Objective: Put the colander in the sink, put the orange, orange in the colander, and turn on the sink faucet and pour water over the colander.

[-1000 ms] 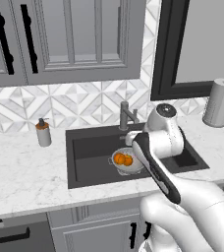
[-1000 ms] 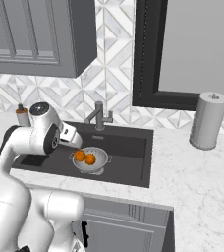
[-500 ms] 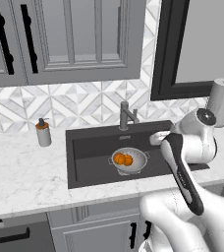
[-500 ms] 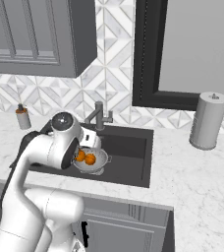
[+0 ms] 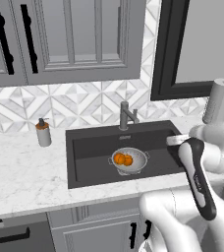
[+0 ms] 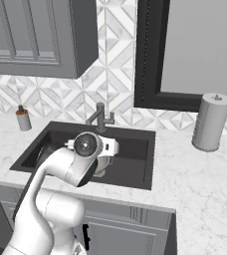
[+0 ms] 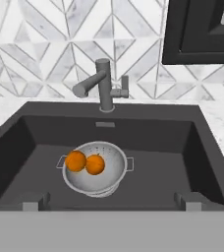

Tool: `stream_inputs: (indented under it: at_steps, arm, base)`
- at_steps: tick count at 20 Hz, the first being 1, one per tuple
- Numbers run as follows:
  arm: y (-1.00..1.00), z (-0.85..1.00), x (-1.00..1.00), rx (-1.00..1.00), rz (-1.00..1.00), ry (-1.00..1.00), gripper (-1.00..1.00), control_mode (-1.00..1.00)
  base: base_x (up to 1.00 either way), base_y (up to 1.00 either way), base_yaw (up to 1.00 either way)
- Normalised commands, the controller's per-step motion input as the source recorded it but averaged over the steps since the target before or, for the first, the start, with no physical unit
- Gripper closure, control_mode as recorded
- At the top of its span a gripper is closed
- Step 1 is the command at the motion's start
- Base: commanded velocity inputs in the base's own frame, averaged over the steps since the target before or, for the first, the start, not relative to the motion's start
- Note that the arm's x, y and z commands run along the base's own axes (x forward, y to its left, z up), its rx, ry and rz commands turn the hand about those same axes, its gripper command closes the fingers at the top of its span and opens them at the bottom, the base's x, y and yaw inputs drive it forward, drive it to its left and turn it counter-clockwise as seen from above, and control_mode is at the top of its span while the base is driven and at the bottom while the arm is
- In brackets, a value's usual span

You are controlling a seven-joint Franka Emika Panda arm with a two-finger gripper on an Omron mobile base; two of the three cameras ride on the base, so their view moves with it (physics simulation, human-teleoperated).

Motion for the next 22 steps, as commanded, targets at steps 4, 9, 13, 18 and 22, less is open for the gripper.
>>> stream_inputs:
  at_steps: [4, 9, 13, 18, 22]
  arm:
    - [-0.11, 0.0, 0.23, 0.01, 0.03, -0.31, -1.0, -1.0]
    - [-0.16, 0.0, 0.37, 0.06, 0.0, -0.29, -1.0, -1.0]
    - [-0.15, 0.0, 0.39, 0.06, 0.01, -0.22, -1.0, -1.0]
    - [-0.14, 0.0, 0.27, 0.06, 0.0, -0.02, -1.0, -1.0]
    - [-0.24, 0.0, 0.08, 0.1, 0.0, 0.0, -1.0, -1.0]
  base:
    - [0.0, 0.0, 0.0]
    - [0.0, 0.0, 0.0]
    - [0.0, 0.0, 0.0]
    - [0.0, 0.0, 0.0]
    - [0.0, 0.0, 0.0]
